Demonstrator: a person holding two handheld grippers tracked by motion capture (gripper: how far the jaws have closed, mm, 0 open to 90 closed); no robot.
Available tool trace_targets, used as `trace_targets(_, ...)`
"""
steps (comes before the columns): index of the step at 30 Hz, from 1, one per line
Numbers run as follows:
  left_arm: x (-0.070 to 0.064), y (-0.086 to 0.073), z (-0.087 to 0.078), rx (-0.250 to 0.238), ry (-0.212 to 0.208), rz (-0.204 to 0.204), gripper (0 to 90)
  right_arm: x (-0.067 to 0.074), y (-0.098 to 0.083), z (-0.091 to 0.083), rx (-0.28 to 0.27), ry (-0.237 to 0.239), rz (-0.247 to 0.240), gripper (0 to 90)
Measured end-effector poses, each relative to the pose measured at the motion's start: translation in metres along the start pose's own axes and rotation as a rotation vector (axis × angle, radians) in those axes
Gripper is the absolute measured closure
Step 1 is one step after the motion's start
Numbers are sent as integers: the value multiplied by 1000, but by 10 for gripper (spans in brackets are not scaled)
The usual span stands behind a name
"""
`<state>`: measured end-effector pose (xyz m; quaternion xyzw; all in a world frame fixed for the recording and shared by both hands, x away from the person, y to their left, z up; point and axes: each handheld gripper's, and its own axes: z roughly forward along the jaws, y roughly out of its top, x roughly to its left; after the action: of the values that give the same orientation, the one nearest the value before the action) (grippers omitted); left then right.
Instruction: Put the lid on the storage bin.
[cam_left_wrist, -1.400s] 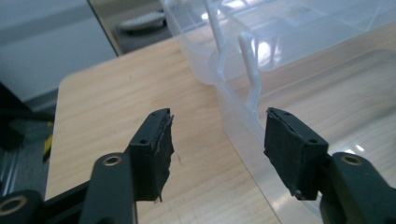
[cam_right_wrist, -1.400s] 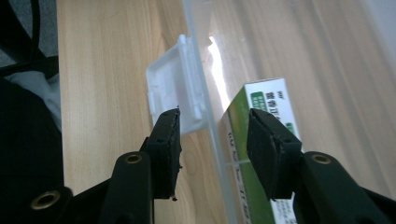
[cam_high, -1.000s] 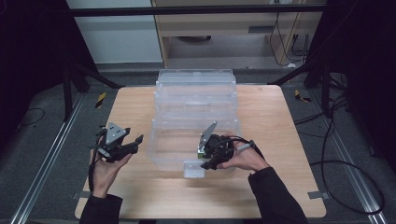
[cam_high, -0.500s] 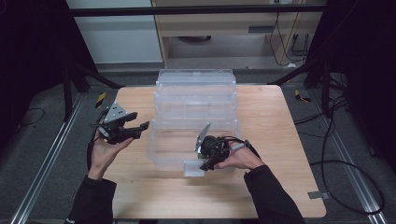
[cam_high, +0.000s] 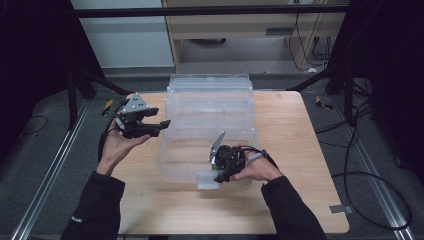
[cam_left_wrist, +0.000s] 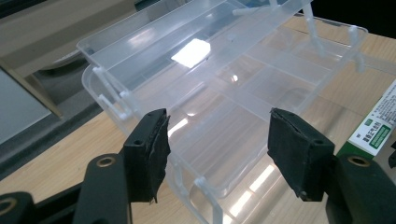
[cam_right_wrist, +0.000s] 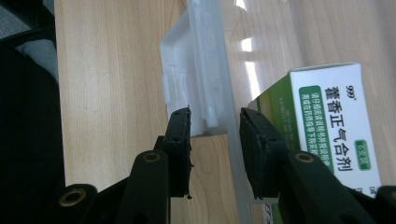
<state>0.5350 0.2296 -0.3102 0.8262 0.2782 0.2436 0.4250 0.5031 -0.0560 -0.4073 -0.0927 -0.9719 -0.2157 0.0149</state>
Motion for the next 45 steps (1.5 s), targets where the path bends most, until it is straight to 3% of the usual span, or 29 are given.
trace_targets(5,3,11,6,9,-33,17,378,1,0,0,2,-2,-6,650)
trace_targets(17,10,38,26,50,-104,104,390,0,0,0,-3,-2,-13,650)
trace_targets(25,19,50,38,121,-94,165,410,1,-1,0,-5,-5,-18,650)
trace_targets(30,21,55,44,140,-93,233,416,1,-1,0,-8,-4,-20,649)
trace_targets(36,24,61,52,178,-131,307,427,0,-2,0,-13,2,-15,649)
trace_targets(42,24,68,61,194,-155,333,447,0,-2,0,-13,3,-18,650)
trace_targets(45,23,72,65,226,-159,363,453,0,-2,0,-12,3,-22,650)
